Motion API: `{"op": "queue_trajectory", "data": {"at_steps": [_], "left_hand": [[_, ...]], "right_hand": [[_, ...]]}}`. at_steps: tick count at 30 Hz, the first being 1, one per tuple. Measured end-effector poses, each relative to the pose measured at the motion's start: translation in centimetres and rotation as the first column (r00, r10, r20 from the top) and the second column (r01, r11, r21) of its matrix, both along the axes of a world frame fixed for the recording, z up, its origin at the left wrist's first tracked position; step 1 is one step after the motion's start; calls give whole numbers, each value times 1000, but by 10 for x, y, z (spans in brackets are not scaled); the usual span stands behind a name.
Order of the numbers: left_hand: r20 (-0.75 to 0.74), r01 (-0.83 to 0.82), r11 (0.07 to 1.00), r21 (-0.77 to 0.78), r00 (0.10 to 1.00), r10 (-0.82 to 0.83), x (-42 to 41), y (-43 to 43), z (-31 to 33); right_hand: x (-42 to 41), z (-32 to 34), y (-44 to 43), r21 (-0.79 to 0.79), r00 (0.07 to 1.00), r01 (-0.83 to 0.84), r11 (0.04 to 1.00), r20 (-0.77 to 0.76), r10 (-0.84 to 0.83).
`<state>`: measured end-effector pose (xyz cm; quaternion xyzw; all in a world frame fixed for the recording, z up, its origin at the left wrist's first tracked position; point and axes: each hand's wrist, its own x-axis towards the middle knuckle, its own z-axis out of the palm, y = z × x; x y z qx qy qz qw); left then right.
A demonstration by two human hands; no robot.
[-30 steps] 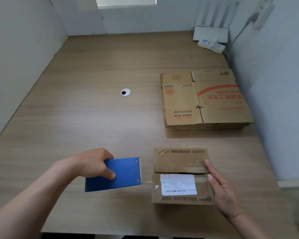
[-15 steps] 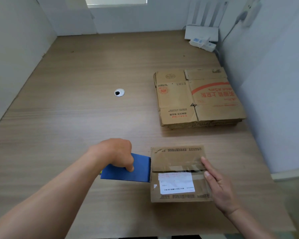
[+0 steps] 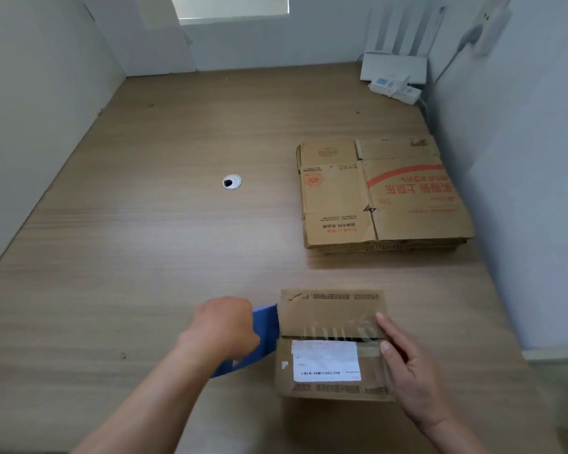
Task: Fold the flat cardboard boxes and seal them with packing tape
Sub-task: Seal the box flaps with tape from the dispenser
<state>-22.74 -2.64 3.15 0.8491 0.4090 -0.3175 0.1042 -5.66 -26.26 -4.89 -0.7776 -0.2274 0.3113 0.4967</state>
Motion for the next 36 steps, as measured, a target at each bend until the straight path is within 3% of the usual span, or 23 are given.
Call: {"op": "queue_trajectory", "data": {"at_steps": [3, 4, 5, 7, 8, 11, 13, 16, 28, 33, 36], "left_hand": [[104, -182, 981, 67, 979, 175, -20, 8, -1], [144, -249, 966, 74, 961, 236, -28, 10, -1], [189, -311, 948, 70, 937, 293, -35, 11, -1], [258, -400, 915, 58, 891, 374, -49, 10, -2], [280, -432, 901, 48, 872, 403, -55, 8, -2], [323, -508, 861, 16, 818, 476, -66, 0, -4], [323, -534, 845, 18, 803, 501, -71, -5, -4], [332, -570, 822, 16, 778, 533, -78, -9, -4], [395, -622, 783, -17, 715, 576, -94, -4, 3], [398, -586, 810, -29, 737, 547, -93, 0, 5], [412, -558, 828, -46, 745, 525, -91, 2, 7]], "right_hand": [[10, 17, 11, -44, 998, 17, 999, -57, -19], [13, 23, 13, -79, 1000, -2, 997, 9, 2], [16, 31, 16, -153, 983, -26, 988, 178, 53], [18, 43, 25, -272, 803, -139, 952, 531, 270], [13, 44, 32, -285, 696, -237, 929, 617, 367], [-19, 46, 66, -385, 457, -448, 807, 677, 577], [-38, 39, 90, -505, 367, -485, 714, 624, 690], [-51, 24, 109, -623, 378, -477, 620, 491, 785], [-71, 9, 121, -532, 536, -315, 786, 584, 610], [-75, 11, 127, -539, 573, -274, 796, 574, 585], [-71, 20, 127, -525, 601, -331, 784, 523, 604]]}}
